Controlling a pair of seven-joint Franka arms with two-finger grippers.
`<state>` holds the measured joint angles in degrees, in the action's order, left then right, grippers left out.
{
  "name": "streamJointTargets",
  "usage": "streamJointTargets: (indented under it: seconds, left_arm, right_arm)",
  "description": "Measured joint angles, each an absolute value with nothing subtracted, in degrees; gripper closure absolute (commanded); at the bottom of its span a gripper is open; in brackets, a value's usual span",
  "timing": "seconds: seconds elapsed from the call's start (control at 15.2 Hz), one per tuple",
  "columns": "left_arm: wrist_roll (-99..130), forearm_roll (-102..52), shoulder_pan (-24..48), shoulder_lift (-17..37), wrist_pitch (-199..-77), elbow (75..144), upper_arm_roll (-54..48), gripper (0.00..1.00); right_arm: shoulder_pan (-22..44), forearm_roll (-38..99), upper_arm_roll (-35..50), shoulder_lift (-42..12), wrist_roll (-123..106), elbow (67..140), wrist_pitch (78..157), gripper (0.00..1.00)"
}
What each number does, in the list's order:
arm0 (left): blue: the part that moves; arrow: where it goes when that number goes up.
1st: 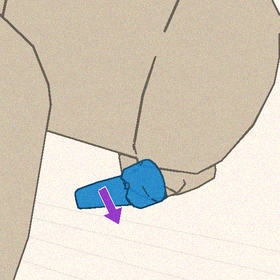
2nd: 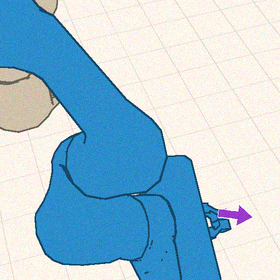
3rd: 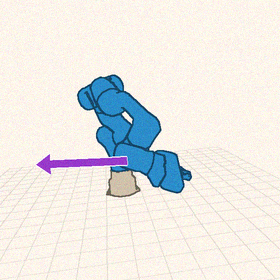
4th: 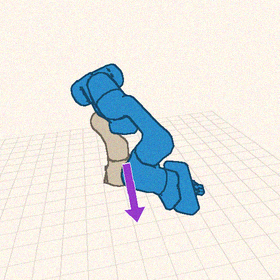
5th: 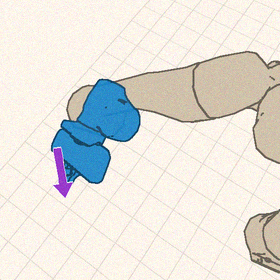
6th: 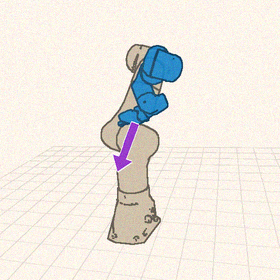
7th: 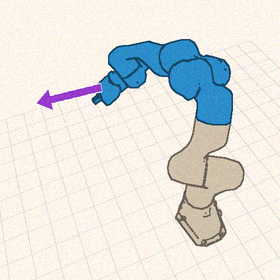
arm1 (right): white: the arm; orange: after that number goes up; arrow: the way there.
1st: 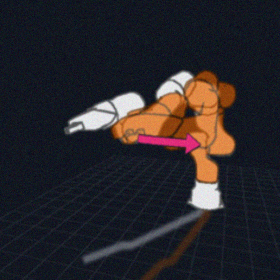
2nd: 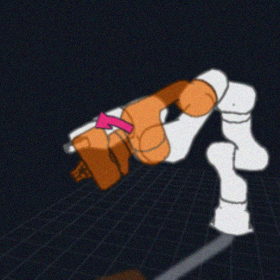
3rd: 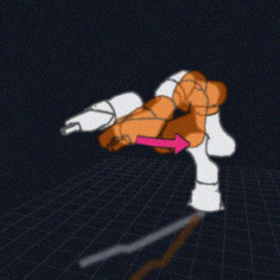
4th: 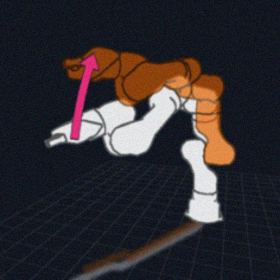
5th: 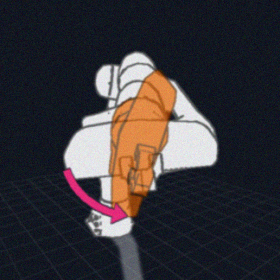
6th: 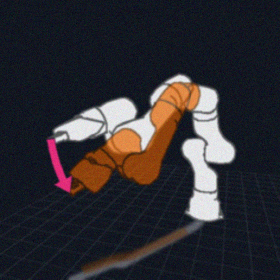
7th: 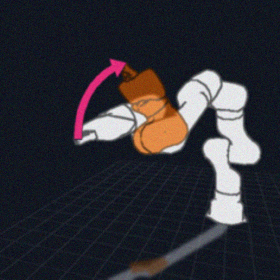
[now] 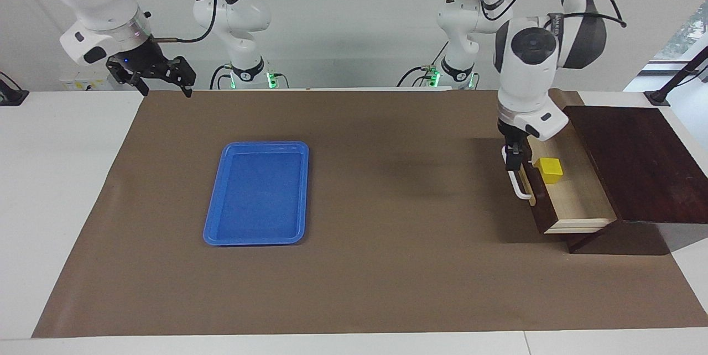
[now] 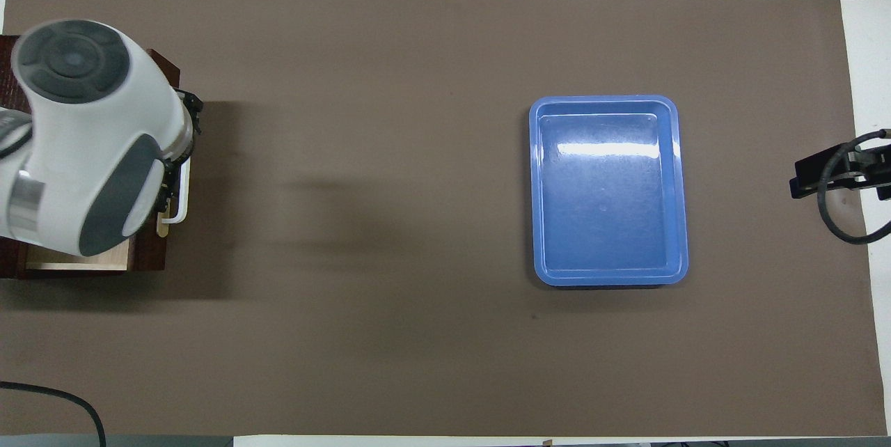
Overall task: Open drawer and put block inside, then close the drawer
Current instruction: 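Push the drawer shut with the left arm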
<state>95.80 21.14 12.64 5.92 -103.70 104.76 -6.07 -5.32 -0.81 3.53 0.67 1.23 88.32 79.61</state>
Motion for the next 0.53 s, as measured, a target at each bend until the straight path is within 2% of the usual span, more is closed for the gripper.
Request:
streamJointTargets:
  seconds: [0.33,0.53]
  left_arm:
    - [98.92,31.62,13.68,5.73,-106.92,111.46,-5.42,0.00]
    - [99.09,34.02,11.53,4.86,-109.58,113.30,-5.01,0.00]
  right_arm:
    - [-4.84,-0.81,3.52,0.67,1.23,88.31,79.62,0.00]
    - [-4.83,-0.82,3.47,0.67,1.23,88.34,80.35,0.00]
